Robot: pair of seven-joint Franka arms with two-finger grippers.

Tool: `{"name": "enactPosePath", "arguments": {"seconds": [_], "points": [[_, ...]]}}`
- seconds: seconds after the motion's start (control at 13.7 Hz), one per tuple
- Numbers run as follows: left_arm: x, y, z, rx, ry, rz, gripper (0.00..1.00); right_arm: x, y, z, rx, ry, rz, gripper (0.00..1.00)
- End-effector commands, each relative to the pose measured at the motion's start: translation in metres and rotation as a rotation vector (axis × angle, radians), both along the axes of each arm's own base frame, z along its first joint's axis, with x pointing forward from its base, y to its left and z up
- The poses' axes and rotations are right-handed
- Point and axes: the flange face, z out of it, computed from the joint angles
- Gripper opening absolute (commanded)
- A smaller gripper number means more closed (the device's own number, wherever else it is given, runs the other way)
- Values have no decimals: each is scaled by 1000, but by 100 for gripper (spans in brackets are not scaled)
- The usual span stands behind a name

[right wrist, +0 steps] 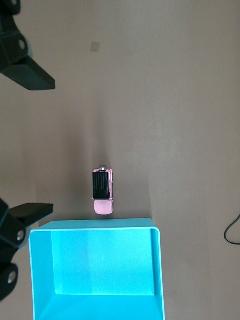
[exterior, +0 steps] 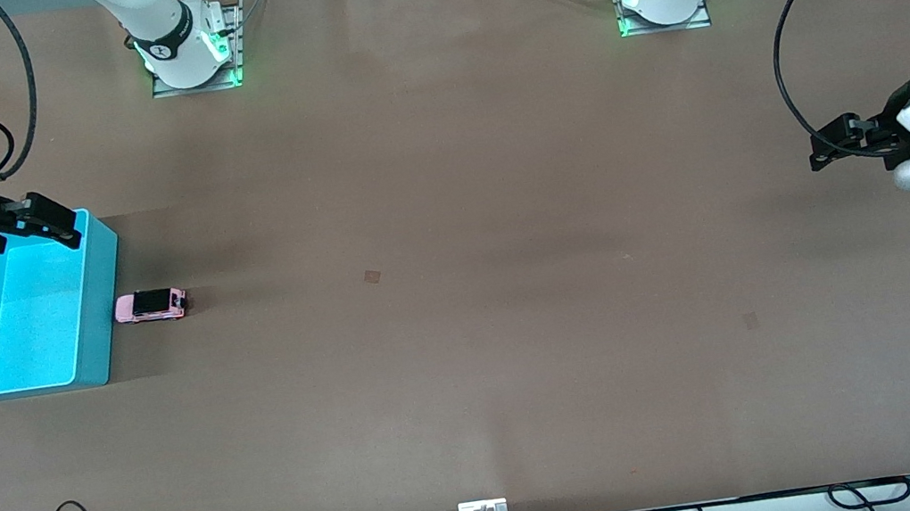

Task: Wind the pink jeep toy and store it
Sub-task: 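Reach the right gripper down and grasp the pink jeep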

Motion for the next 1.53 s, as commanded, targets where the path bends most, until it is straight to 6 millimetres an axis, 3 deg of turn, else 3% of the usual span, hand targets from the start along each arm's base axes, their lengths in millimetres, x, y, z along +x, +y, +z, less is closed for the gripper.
{"name": "enactPosePath", "arguments": {"seconds": [0.0,0.07,0.22,0.58,0.87,1.24,1.46], "points": [[-38,1,15,-10,-37,23,100,7,-1,-8,-1,26,168,100],[-49,1,11,-4,-24,36,100,7,-4,-13,1,39,287,100],[-53,1,9,23,-3,23,100,12,-6,-28,4,70,494,100],[-53,5,11,73,42,-1,100,28,-14,-108,41,219,888,100],[-53,-1,16,70,32,-12,100,40,-40,-175,48,193,1248,100],[-55,-4,17,71,52,-16,100,14,-65,-269,30,148,1385,100],[-55,-12,23,73,49,-29,100,-2,-75,-313,-16,88,1429,100]]}}
